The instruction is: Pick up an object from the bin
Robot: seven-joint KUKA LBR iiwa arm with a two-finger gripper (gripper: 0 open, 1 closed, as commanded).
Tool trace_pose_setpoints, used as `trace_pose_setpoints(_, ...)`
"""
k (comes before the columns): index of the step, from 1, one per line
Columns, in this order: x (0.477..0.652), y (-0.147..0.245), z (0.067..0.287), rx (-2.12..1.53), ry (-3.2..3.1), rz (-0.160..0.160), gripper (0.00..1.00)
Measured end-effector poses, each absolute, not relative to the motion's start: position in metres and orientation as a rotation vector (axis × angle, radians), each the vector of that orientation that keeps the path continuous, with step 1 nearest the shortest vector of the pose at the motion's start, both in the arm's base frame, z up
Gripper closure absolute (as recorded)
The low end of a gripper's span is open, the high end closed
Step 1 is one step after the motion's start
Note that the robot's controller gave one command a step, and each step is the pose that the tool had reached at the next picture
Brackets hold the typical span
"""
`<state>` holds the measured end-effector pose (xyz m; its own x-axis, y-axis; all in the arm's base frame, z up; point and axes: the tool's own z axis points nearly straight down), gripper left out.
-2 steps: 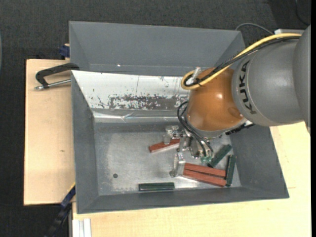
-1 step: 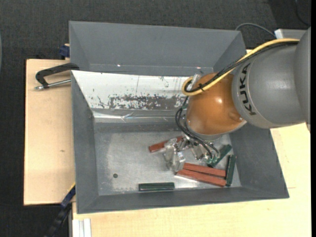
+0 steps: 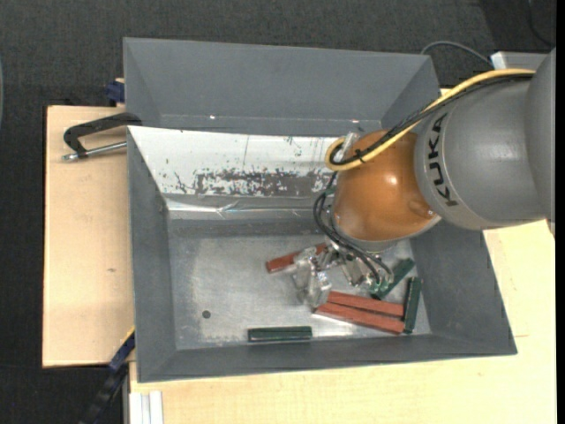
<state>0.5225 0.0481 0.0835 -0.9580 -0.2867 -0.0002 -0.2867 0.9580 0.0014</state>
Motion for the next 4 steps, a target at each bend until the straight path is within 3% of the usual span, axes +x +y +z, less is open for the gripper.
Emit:
trace_pose_setpoints(1,0.525,0.059,0.137,0.459,-3.107,-0.002,1.0)
trace_pose_setpoints(2,0.537,0.018,0.186,0.588,-3.093,-0.004,1.0)
trace_pose_setpoints(3,0.543,0.011,0.249,0.618,-3.083,0.0,1.0)
trace_pose_setpoints(4,0.531,0.038,0.272,0.142,-3.141,-0.002,0.0)
